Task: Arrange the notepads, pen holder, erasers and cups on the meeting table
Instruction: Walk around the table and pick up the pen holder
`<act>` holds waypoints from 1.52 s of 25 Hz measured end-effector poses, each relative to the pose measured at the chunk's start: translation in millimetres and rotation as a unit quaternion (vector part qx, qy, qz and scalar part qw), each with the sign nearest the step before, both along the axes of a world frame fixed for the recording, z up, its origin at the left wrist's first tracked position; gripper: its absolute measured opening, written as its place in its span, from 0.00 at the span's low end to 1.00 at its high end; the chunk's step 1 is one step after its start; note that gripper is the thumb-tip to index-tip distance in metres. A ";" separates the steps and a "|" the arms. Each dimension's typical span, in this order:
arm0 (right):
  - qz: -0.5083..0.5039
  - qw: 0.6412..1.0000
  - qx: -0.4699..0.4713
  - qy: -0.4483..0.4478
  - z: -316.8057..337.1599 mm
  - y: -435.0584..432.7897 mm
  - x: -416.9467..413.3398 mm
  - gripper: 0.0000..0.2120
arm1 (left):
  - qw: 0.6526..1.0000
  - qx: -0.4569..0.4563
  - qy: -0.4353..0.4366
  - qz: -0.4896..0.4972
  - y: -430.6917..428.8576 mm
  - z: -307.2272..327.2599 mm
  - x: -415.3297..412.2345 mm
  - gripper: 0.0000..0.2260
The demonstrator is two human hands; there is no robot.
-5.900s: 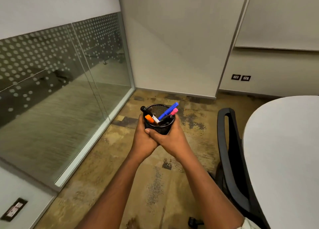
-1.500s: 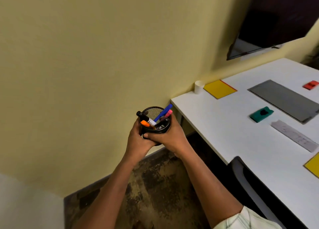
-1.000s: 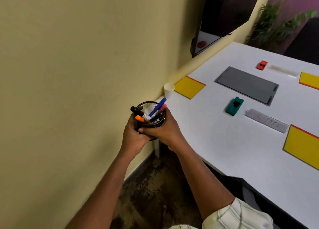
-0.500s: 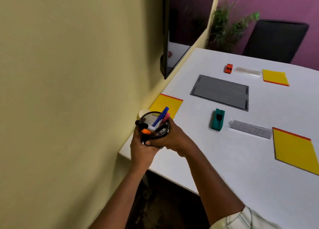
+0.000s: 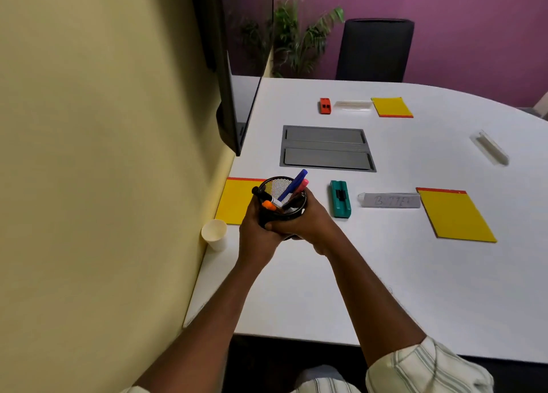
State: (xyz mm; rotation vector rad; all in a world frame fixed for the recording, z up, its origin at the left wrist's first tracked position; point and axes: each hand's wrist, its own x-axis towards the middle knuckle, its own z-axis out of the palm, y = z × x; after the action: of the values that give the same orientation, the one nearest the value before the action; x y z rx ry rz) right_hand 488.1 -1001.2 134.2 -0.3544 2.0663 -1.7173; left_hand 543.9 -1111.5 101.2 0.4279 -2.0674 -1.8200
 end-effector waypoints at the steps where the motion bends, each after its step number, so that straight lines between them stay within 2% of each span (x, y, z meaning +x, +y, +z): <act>1: -0.013 1.000 0.004 0.002 -4.2 -3.5 -8.1 0.42 | 1.000 -0.001 -0.002 -0.011 -2.8 -2.4 -9.2 0.33; 4: -0.037 0.999 0.008 0.015 -17.1 -14.9 -38.2 0.40 | 0.999 -0.008 -0.018 -0.029 -9.4 -11.5 -42.5 0.33; 6: -0.053 0.998 0.003 0.022 -26.9 -21.2 -59.5 0.38 | 0.998 -0.050 -0.044 -0.023 -12.8 -19.3 -63.2 0.34; 8: -0.067 0.997 0.008 0.026 -39.1 -28.5 -88.4 0.36 | 0.988 -0.105 -0.115 0.003 -17.4 -31.0 -87.7 0.37; 10: -0.086 0.996 0.010 0.032 -49.8 -35.7 -122.6 0.34 | 0.973 -0.112 -0.198 0.032 -22.4 -41.4 -115.4 0.41; 13: -0.110 0.993 0.018 0.050 -67.3 -52.0 -186.5 0.32 | 0.961 -0.121 -0.244 0.051 -33.6 -52.5 -165.1 0.39; 19: -0.158 0.986 0.015 0.053 -115.9 -94.5 -315.8 0.32 | 0.948 -0.164 -0.268 0.053 -56.5 -77.9 -239.5 0.33; 26: -0.101 0.991 0.027 0.078 -163.6 -156.9 -424.8 0.37 | 0.946 -0.140 -0.289 0.045 -78.5 -114.6 -284.1 0.31; 29: -0.068 0.991 0.058 0.100 -182.9 -182.2 -454.7 0.39 | 0.945 -0.160 -0.280 0.045 -88.0 -126.8 -298.2 0.30; 33: -0.066 0.993 0.051 0.083 -200.8 -213.4 -477.8 0.38 | 0.949 -0.184 -0.249 0.060 -103.4 -134.9 -307.4 0.27; 38: -0.084 0.993 0.033 0.077 -216.5 -241.2 -492.0 0.37 | 0.951 -0.145 -0.259 0.087 -123.2 -143.5 -311.5 0.25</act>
State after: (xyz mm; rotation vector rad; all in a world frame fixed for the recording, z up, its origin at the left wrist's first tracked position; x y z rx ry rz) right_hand -3.9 -1242.4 -82.3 -0.3089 2.3159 -1.7599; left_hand 232.4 -1234.7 -42.4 1.0568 -2.4862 -1.3688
